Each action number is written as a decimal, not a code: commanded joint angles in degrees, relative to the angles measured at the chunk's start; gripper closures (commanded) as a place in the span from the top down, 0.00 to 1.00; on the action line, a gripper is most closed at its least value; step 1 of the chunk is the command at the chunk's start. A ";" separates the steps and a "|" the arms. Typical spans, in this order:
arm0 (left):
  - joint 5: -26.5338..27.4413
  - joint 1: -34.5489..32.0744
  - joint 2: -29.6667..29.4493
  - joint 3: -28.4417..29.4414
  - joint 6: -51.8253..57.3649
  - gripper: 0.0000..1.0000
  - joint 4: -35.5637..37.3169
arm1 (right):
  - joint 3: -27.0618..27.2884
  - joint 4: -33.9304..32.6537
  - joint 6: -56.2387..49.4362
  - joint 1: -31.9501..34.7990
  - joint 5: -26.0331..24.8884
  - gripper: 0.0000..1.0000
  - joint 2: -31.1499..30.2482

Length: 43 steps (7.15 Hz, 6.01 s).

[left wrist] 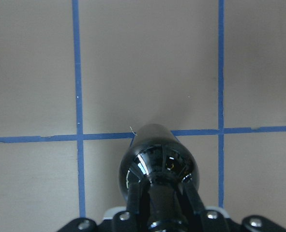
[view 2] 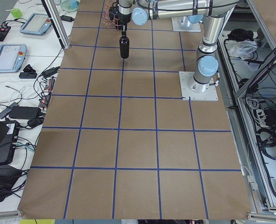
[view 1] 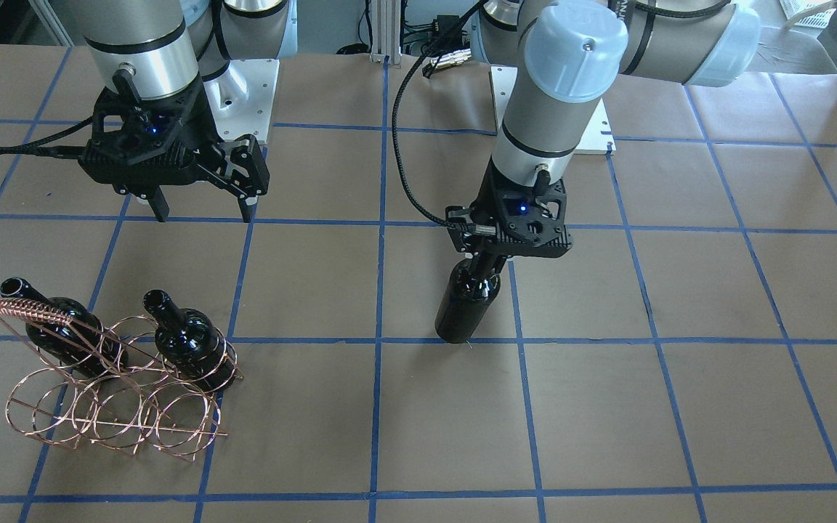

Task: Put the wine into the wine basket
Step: 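Stand the bottle upright on the table and open the left gripper, then reach the right gripper over the standing bottle and grasp its neck, then lift the bottle with the right gripper and carry it to the wire rack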

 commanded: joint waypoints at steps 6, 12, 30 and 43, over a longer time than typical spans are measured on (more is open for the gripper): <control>2.52 -1.77 2.15 -5.49 -0.05 0.47 2.93 | 0.00 0.05 0.02 0.00 0.00 1.00 0.09; 4.45 5.48 3.81 9.93 1.17 1.00 -13.25 | 0.09 0.14 0.02 0.00 0.00 1.00 0.09; 5.51 18.62 7.07 12.00 12.70 1.00 -27.39 | -14.77 -6.94 39.83 26.17 -1.58 1.00 18.08; 4.63 18.18 6.89 11.39 12.61 1.00 -28.53 | -13.54 -6.10 35.88 27.86 1.32 0.20 21.53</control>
